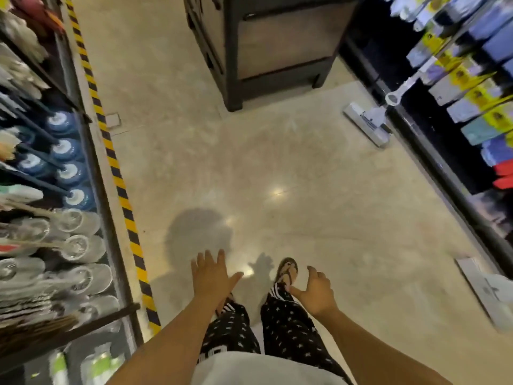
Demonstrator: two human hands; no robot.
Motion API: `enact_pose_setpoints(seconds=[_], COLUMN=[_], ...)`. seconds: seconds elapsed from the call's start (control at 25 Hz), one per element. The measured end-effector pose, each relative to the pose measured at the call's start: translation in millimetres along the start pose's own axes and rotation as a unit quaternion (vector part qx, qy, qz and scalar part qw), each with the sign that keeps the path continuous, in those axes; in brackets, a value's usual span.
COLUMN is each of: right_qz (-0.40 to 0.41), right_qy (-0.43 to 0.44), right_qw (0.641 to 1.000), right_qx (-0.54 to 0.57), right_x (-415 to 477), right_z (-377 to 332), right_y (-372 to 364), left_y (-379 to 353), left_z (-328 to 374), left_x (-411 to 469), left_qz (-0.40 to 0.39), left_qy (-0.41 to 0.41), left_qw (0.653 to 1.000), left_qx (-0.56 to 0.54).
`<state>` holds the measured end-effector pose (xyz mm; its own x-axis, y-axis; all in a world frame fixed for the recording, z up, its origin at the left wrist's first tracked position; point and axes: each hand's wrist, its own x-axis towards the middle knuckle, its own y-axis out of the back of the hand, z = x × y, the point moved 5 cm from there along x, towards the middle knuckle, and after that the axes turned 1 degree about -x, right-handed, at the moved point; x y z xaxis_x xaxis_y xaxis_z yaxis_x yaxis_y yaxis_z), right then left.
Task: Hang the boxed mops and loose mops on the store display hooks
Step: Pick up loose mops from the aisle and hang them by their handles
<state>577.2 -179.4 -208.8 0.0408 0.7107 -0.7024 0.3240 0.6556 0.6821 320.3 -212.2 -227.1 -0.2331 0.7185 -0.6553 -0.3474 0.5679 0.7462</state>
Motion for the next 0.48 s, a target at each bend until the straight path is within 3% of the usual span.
enact_pose_setpoints(seconds=[0.24, 0.48], right_qz=[0.010, 0.053], right_qy=[-0.037, -0.078], right_qw=[0.997, 0.981], right_qx=[0.065, 0.169], right_x=[-1.6, 37.2], right_z=[59.7, 148.0], right_y=[19.3, 93.9], left_y=[-16.9, 0.9], left_z=[88.6, 191.2], left_x=[-12.5, 10.0], left_qz=[-0.029, -0.021], left_qy=[-0.089, -0.099], left_qw=[0.992, 0.986], left_qx=[0.083, 0.135])
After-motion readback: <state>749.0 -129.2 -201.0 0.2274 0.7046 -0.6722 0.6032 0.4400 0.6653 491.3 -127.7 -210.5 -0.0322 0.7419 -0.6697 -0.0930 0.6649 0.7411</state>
